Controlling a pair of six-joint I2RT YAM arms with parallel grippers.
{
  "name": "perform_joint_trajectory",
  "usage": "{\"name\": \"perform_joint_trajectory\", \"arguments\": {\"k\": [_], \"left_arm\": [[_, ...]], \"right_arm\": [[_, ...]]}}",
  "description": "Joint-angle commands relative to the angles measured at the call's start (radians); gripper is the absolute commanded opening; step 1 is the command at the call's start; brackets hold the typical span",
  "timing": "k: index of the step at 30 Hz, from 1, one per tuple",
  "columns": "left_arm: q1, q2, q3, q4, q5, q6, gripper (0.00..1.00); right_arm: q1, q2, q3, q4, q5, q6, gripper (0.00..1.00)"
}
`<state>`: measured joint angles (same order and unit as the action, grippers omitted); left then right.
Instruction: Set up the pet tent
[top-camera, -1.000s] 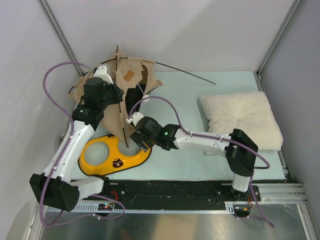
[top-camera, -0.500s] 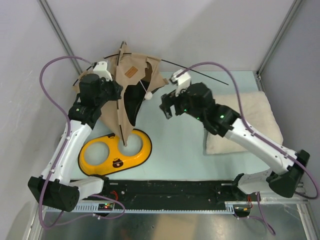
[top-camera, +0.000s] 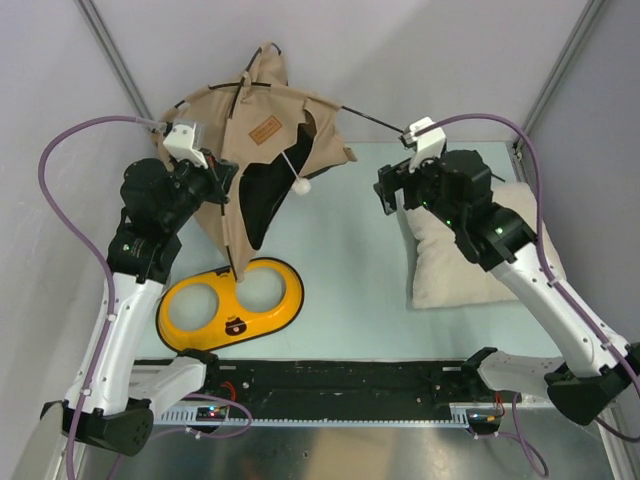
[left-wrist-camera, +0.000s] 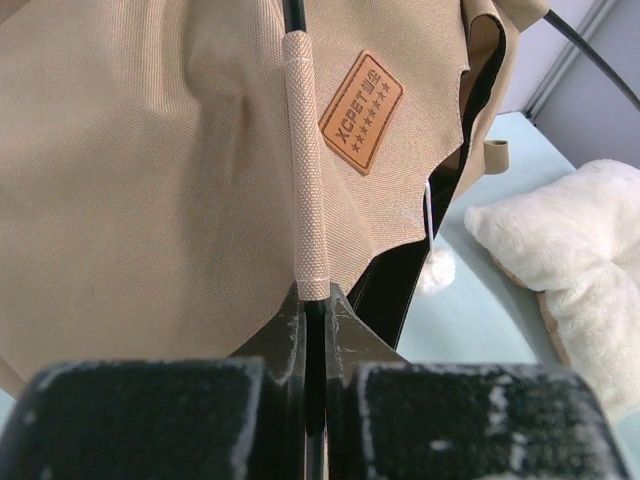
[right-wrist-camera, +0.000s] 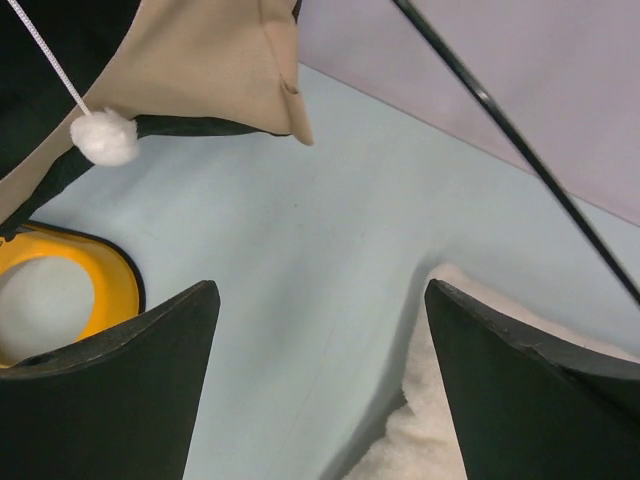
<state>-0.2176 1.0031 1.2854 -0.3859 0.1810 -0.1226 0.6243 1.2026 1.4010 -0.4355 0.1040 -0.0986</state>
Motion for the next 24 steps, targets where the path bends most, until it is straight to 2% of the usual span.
{"name": "perform_joint_trajectory", "arguments": {"k": [1,5,9,14,19,24], "left_arm": [[0.017,-0.015,0.053,0.080,0.083,0.083,0.00],[0.038,0.010,0.069,0.068,0.161,0.116,0.00],[0.112,0.048,0.083,0.063,0.291,0.140,0.00],[0.185,0.079,0.088,0.061,0.431,0.163,0.00],[0.254,0.096,0.086,0.062,0.566,0.193,0.00],[0.290,0.093,0.065,0.061,0.630,0.282,0.00]], "right_arm": [[-0.027,-0.095,-0.008,-0.029,-0.030,-0.028,0.89],[-0.043,-0.145,-0.036,-0.064,-0.028,0.006,0.89],[-0.070,-0.174,-0.074,-0.110,-0.006,0.077,0.89],[-0.109,-0.187,-0.123,-0.222,-0.017,0.242,0.87],[-0.116,-0.212,-0.165,-0.278,0.072,0.220,0.87],[-0.121,-0.218,-0.167,-0.333,0.187,0.217,0.85]]}}
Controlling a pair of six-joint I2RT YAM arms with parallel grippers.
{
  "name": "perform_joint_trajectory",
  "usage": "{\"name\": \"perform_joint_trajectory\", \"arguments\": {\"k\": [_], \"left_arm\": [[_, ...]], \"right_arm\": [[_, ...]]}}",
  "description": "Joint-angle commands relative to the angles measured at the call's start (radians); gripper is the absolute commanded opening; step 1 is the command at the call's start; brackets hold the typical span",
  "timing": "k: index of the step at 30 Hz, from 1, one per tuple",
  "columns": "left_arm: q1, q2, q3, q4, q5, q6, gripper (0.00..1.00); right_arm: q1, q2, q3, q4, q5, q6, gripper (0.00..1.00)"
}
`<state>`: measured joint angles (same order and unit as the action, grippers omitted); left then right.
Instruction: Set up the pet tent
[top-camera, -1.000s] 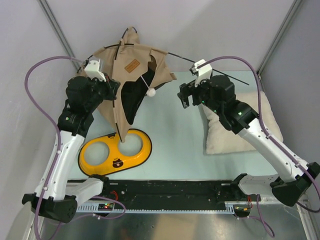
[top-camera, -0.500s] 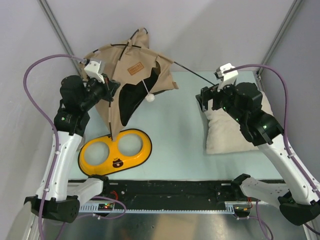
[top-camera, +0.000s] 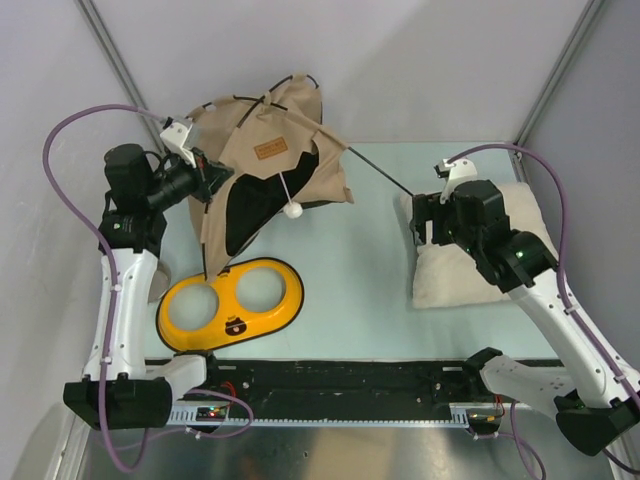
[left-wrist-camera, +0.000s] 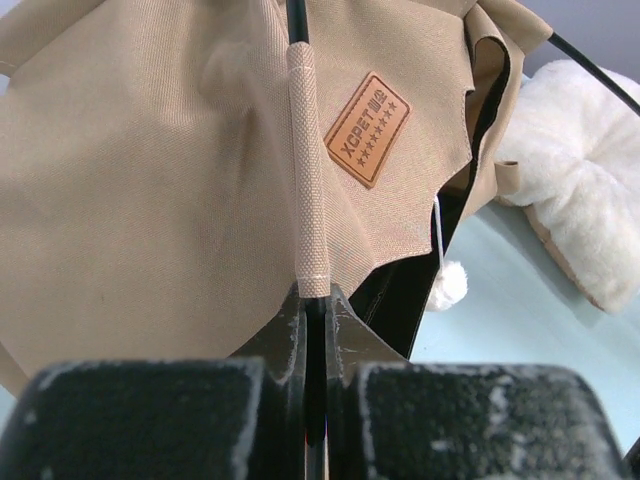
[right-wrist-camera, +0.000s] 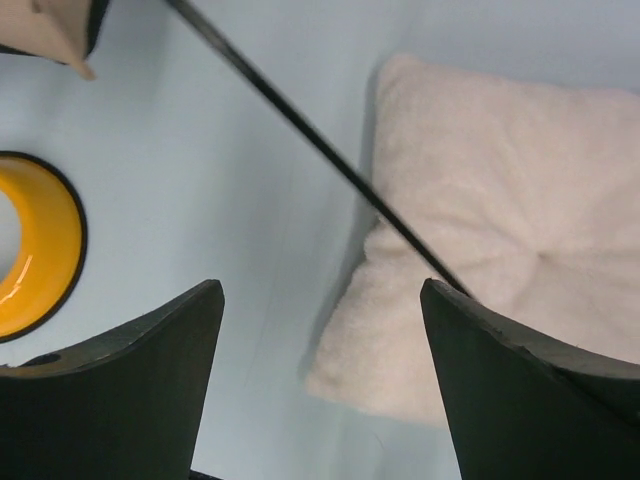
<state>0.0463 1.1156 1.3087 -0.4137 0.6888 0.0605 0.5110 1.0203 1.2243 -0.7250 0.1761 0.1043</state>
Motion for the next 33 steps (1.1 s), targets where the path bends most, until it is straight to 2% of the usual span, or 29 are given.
{"name": "perform_joint_trajectory", "arguments": {"k": [1,5,11,16,33], "left_arm": [[0.031,-0.022,0.039,0.089,0.124,0.113,0.00],[0.046,-0.012,0.046,0.089,0.127,0.147,0.00],[0.051,0.012,0.072,0.089,0.136,0.174,0.00],[0.066,0.026,0.090,0.089,0.123,0.200,0.00],[0.155,0.014,0.047,0.045,0.090,0.286,0.00]], "right_arm": [[-0.008,-0.038,0.008,-0.056,0.128,0.015,0.84],[-0.009,-0.049,-0.012,-0.082,0.122,0.004,0.83],[-0.008,-0.040,-0.070,-0.115,0.036,-0.033,0.81],[-0.009,-0.030,-0.099,-0.165,0.001,-0.017,0.70],[0.024,-0.050,-0.152,-0.285,-0.088,0.040,0.46]]}}
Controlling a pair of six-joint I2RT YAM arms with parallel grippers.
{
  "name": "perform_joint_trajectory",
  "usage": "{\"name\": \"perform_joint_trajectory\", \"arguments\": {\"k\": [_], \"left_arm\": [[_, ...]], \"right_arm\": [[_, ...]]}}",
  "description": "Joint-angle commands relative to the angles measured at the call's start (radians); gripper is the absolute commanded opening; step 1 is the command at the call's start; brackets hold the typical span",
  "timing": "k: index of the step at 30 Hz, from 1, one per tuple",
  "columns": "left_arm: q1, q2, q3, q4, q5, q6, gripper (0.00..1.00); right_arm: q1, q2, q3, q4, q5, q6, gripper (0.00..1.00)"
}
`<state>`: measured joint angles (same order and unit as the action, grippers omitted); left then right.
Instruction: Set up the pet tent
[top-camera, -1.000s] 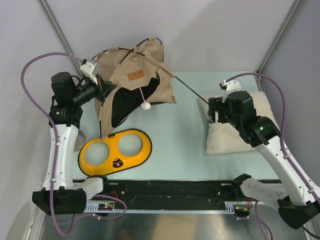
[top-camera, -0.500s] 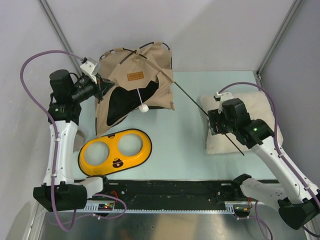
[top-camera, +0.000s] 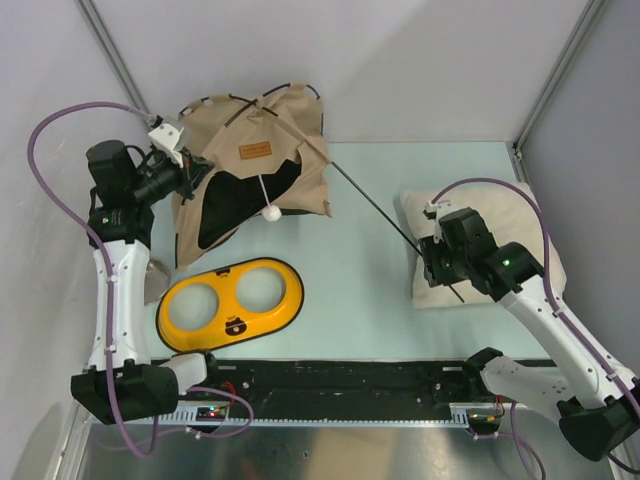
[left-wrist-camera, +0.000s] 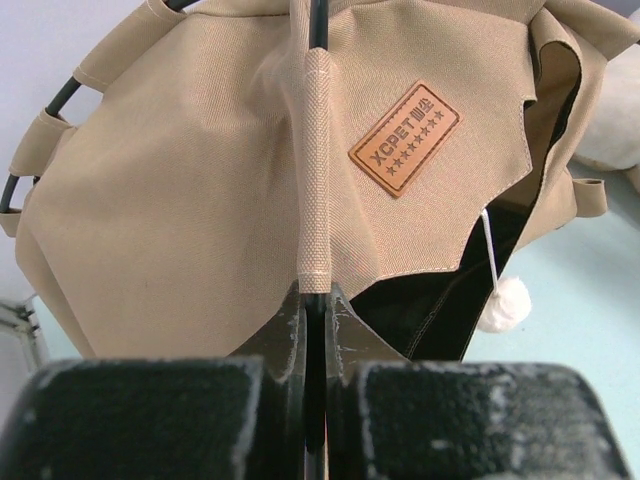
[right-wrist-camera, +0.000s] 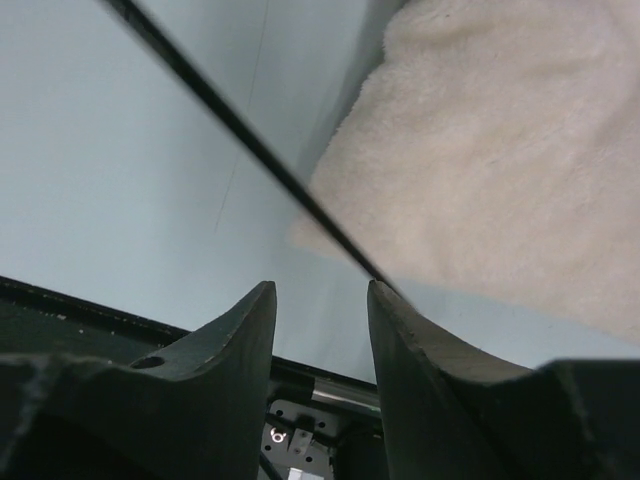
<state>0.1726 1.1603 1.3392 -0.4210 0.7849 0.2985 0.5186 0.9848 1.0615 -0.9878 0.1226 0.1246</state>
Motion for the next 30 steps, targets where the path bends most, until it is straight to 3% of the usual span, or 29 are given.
{"name": "perform_joint_trajectory", "arguments": {"k": [1,5,14,18,26,30], "left_arm": [[0.033,-0.031,0.014,0.052,-0.004,0.049,0.00],[0.045,-0.027,0.015,0.050,0.014,0.044,0.00],[0.057,-0.039,0.008,0.038,0.014,0.055,0.00],[0.059,-0.043,0.003,0.035,0.014,0.058,0.00],[0.060,-0.047,-0.009,0.033,0.001,0.065,0.00],[0.060,-0.043,-0.004,0.032,-0.027,0.052,0.00]], "right_arm": [[0.019,-0.004,0.011,-0.022,-0.045,0.018,0.45],[0.047,0.057,0.010,-0.017,-0.014,0.005,0.46],[0.064,0.066,0.019,0.113,0.145,-0.019,0.67],[0.065,0.118,0.021,0.138,0.192,-0.062,0.68],[0.088,0.257,0.024,0.153,0.209,-0.049,0.47],[0.105,0.265,0.026,0.153,0.208,-0.037,0.09]]}}
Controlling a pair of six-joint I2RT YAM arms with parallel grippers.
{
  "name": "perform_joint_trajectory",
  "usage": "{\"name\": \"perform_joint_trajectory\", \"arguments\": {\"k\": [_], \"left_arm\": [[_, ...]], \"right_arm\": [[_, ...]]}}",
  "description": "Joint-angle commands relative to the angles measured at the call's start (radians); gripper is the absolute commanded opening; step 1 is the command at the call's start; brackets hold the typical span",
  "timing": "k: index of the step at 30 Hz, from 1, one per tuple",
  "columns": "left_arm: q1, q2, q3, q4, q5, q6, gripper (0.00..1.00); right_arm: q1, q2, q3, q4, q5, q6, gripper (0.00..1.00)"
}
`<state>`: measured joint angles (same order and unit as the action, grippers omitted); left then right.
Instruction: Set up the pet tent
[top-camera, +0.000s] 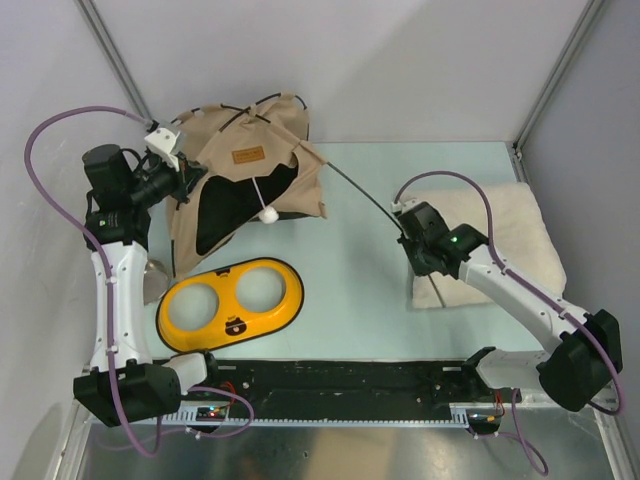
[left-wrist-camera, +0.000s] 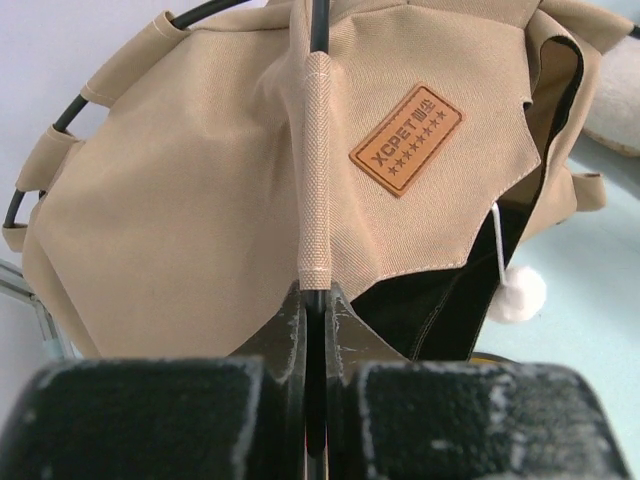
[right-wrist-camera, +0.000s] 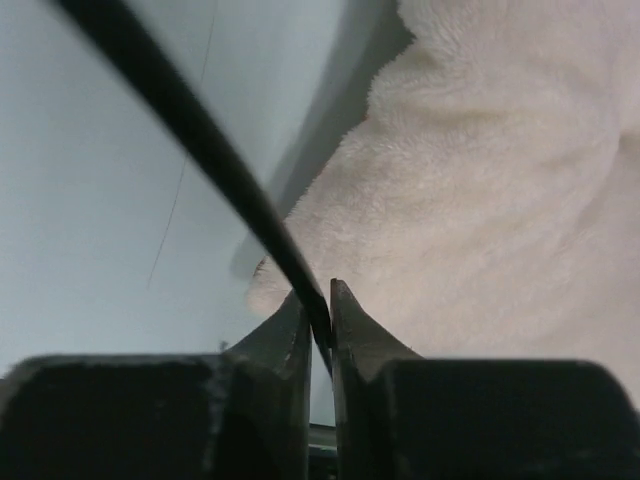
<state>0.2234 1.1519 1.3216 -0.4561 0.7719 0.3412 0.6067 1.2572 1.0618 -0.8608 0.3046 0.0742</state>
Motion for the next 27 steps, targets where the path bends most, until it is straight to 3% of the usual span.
{"name": "perform_joint_trajectory", "arguments": {"k": [1,3,9,17,22,27], "left_arm": [[0.010,-0.032,0.015,0.068,-0.024,0.004,0.00],[0.010,-0.028,0.018,0.069,-0.042,-0.008,0.04],[0.009,-0.032,0.015,0.067,-0.045,-0.035,0.30],[0.009,-0.072,-0.021,0.070,-0.100,-0.067,0.72],[-0.022,-0.077,-0.037,0.081,-0.282,-0.219,0.80],[-0.072,-0.063,-0.034,0.083,-0.450,-0.445,0.82]], "right_arm": [[0.021,-0.009,0.026,0.029,0.029,0.015,0.05],[0.037,-0.013,0.025,0.032,0.038,0.014,0.01],[0.127,-0.054,0.024,0.054,0.101,0.003,0.00],[0.256,-0.111,0.045,0.034,0.165,0.062,0.00],[0.305,-0.097,0.070,-0.025,0.218,0.194,0.00],[0.358,-0.067,0.084,-0.069,0.304,0.373,0.00]]}}
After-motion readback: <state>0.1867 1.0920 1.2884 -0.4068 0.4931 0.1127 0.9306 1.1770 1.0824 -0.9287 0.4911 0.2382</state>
